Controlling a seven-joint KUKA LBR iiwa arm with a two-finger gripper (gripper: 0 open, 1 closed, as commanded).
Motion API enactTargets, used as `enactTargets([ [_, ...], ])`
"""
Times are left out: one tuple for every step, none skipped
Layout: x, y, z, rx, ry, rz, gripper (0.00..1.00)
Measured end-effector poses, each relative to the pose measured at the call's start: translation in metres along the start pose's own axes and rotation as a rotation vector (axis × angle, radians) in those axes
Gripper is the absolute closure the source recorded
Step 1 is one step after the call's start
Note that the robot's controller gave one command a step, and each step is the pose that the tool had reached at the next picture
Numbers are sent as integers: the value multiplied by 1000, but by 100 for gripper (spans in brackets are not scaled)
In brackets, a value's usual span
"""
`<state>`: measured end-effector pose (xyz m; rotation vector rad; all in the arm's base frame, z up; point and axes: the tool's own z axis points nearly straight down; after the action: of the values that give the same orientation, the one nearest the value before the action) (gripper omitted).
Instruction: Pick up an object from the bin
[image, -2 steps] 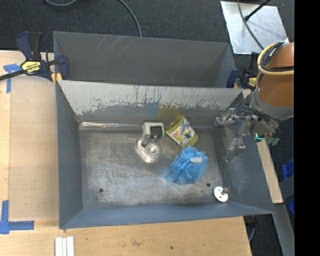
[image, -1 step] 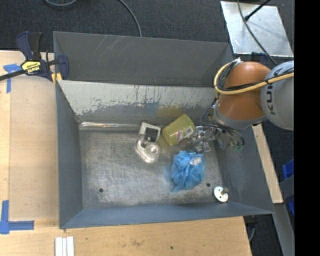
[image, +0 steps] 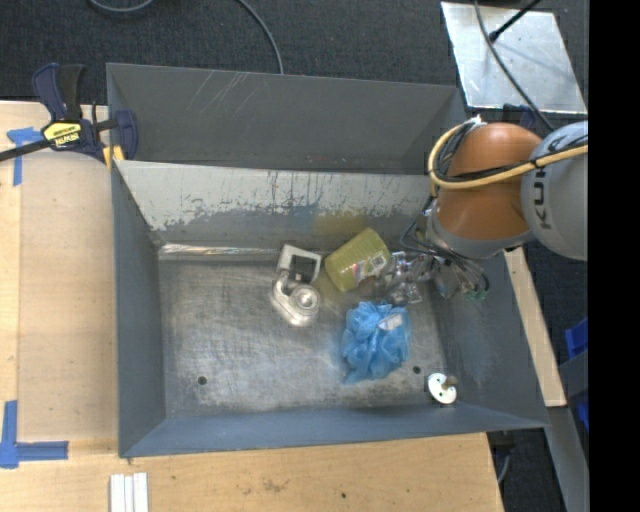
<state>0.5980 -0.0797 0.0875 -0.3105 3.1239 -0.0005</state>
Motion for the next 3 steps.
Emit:
enactTargets([
  [6, 2, -39, -2, 8, -1, 100],
  [4, -4, -79, 2, -6, -28, 100],
  [6, 4, -47, 0, -1, 0, 0],
])
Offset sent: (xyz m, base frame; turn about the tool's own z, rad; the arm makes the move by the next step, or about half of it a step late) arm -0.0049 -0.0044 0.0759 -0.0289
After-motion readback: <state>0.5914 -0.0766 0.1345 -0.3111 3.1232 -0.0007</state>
